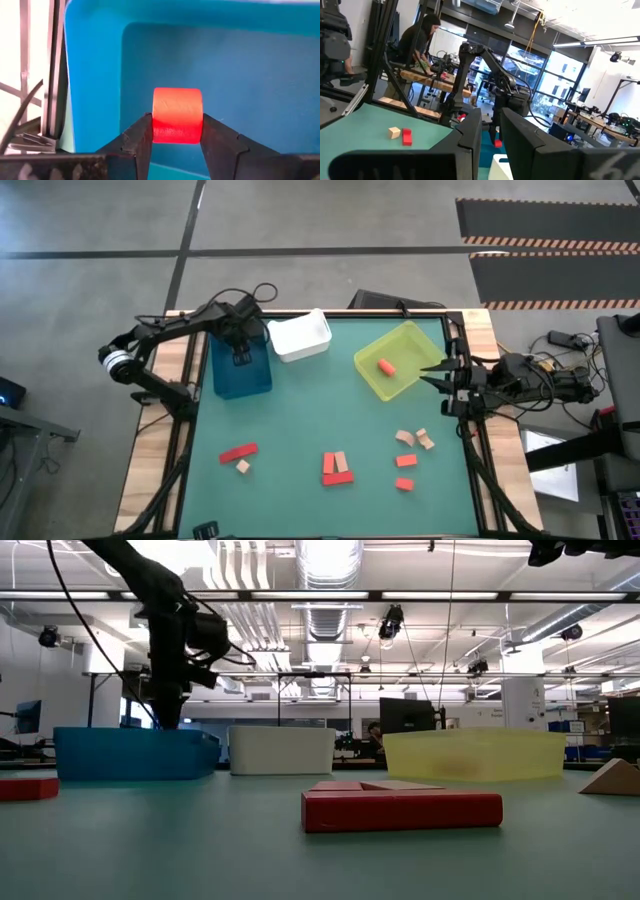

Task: Sort & place blocks by color
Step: Put the red block into the blue bin, then put the brown block into the white bin

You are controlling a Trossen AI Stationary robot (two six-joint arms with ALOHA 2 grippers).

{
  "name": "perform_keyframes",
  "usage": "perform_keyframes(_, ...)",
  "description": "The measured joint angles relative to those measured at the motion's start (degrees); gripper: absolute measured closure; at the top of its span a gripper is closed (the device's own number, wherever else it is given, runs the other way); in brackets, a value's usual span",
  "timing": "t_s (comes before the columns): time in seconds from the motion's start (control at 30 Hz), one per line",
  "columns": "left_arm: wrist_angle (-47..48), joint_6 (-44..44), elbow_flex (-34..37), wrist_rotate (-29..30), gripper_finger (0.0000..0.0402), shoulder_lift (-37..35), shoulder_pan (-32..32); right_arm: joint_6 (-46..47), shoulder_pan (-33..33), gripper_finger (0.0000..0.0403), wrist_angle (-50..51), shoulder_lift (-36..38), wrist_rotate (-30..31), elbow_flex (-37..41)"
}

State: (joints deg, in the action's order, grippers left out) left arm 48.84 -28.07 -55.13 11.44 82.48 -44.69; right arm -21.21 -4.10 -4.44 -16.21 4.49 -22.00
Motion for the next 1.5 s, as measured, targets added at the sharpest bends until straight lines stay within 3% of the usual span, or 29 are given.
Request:
perform_keyframes(0.27, -2.32, -1.53, 3.31, -0.55, 0.0276, 0.9, -1.82, -0.61, 0.0, 0.0339, 1.1, 0.0, 0.0, 0.04)
perform_keyframes(0.7, -3.42, -2.94, 3.67, -0.74, 0.0276, 8.62, -2.73, -0.87, 0.0, 0.0339, 1.18, 0.0, 0.0, 0.04)
perform_keyframes(0.9, -3.43, -2.76, 3.83, -0.64, 0.0274, 8.43, -2.73, -0.87, 0.0, 0.0339, 1.18, 0.0, 0.0, 0.04)
perform_keyframes(1.33, -3.33, -2.41, 3.69, -0.11, 0.0222, 7.03, -2.73, -0.87, 0.0, 0.0339, 1.18, 0.0, 0.0, 0.04)
perform_keyframes(1.5, 1.74, 0.81, 1.38, 2.49, 0.0221, 6.01, -1.76, 0.11, -0.02, 0.034, 1.13, 0.0, 0.04, 0.04)
